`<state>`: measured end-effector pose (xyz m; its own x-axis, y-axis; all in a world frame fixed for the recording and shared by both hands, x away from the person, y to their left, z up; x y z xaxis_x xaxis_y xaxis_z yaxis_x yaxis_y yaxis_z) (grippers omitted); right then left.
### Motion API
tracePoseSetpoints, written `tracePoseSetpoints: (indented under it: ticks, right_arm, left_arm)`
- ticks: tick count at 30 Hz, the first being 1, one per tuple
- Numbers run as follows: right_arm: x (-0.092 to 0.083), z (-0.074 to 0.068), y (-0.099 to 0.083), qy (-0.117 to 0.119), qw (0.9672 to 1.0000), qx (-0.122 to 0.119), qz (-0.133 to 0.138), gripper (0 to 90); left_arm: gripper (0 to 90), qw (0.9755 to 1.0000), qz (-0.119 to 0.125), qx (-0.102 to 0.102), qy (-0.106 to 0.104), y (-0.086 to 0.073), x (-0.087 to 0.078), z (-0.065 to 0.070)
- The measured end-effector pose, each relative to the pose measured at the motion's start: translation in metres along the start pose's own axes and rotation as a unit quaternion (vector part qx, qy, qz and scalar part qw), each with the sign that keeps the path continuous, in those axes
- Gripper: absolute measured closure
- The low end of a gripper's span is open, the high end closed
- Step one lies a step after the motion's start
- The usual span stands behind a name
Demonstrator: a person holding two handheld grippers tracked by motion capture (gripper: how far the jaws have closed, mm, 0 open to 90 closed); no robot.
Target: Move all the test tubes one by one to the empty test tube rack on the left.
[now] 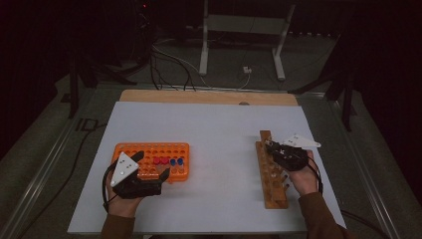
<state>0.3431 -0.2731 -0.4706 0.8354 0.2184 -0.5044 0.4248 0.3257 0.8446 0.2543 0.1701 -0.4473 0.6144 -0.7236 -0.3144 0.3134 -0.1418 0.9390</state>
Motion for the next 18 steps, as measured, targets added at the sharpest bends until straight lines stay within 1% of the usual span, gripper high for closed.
tracePoseSetpoints:
  ticks: [3,5,7,13,18]
  right_arm:
    - [0.000,0.000,0.000,0.001,1.0000,0.000,0.000,75.7]
    - [0.000,0.001,0.000,0.007,0.9999,0.010,-0.002,76.2]
    - [-0.001,0.001,0.000,0.004,0.9999,0.010,-0.002,76.4]
    - [-0.010,0.003,0.003,0.001,0.9998,0.015,0.015,76.5]
    - [-0.020,0.006,0.008,0.000,0.9993,0.021,0.032,76.6]
  left_arm:
    - [0.3,1.0000,0.003,0.001,-0.003,0.002,0.001,0.002]
    - [0.3,1.0000,0.005,0.002,-0.005,0.004,0.002,0.003]
    - [0.3,0.9999,0.007,0.003,-0.008,0.006,0.003,0.005]
    - [0.3,0.9997,0.012,0.006,-0.018,0.013,0.009,0.011]
    - [0.4,0.9994,0.014,0.012,-0.029,0.019,0.019,0.018]
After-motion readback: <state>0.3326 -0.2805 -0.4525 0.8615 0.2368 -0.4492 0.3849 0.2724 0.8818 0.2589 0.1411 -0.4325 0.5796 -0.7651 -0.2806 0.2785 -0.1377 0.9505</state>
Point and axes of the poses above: each handheld gripper's, and its own axes: x roughly forward along the jaws, y roughly out of its top, z roughly to its right, the point moved 2 cm from there along x, roughly forward along the jaws, and after that the axes turned 14 degrees about -y, right-handed, at the moved point
